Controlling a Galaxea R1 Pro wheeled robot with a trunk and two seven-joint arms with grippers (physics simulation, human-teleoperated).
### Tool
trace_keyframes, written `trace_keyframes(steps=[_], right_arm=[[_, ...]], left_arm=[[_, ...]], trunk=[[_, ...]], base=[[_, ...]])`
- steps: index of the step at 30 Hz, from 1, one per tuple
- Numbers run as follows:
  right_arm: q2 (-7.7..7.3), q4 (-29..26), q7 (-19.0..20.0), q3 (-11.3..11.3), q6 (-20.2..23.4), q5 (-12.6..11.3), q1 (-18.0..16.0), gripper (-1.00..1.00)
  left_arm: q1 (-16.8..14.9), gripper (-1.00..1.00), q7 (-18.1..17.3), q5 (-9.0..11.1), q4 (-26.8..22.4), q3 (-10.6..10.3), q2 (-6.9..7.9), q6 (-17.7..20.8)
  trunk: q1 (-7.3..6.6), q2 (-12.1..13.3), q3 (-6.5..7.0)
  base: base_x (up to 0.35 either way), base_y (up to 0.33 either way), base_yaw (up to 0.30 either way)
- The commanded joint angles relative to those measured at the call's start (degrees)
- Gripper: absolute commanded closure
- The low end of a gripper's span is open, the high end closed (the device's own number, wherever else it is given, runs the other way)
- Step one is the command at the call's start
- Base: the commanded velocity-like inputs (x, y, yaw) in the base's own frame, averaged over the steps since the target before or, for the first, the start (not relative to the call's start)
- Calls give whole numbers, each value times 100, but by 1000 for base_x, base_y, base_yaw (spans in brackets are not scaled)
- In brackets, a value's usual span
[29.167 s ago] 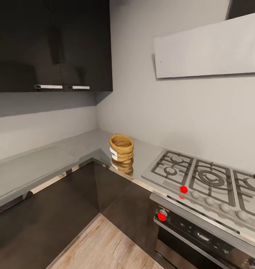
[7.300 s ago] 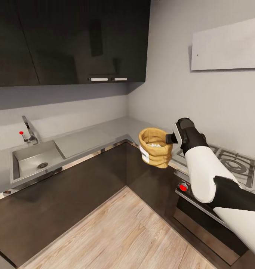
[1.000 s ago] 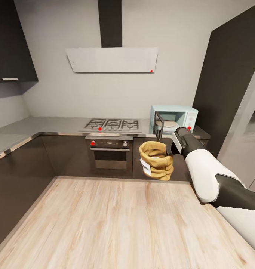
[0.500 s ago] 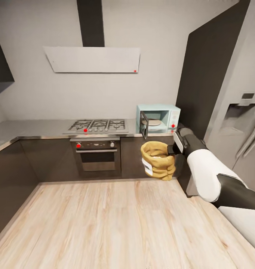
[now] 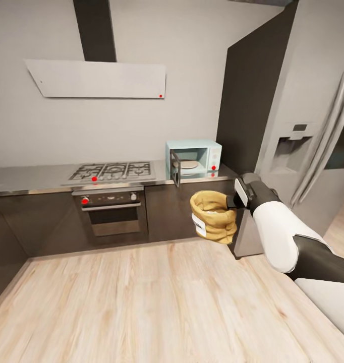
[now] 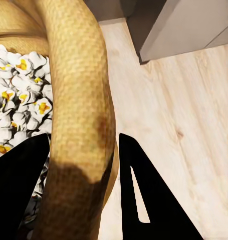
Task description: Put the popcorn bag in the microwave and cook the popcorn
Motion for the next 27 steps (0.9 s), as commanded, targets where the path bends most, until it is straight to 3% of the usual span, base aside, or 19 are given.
trace_keyframes(steps=[1,27], right_arm=[[9,-3,-37,-43,8,-15,-5,100],[0,-3,-28,-43,8,-15,-5,100]], left_arm=[[3,-100,17,22,-6,5,-2,-12],[1,-100,19,22,-6,5,-2,-12]], trunk=[[1,-5,-7],[1,-5,-7]], base=[[0,0,-243],[0,0,-239]])
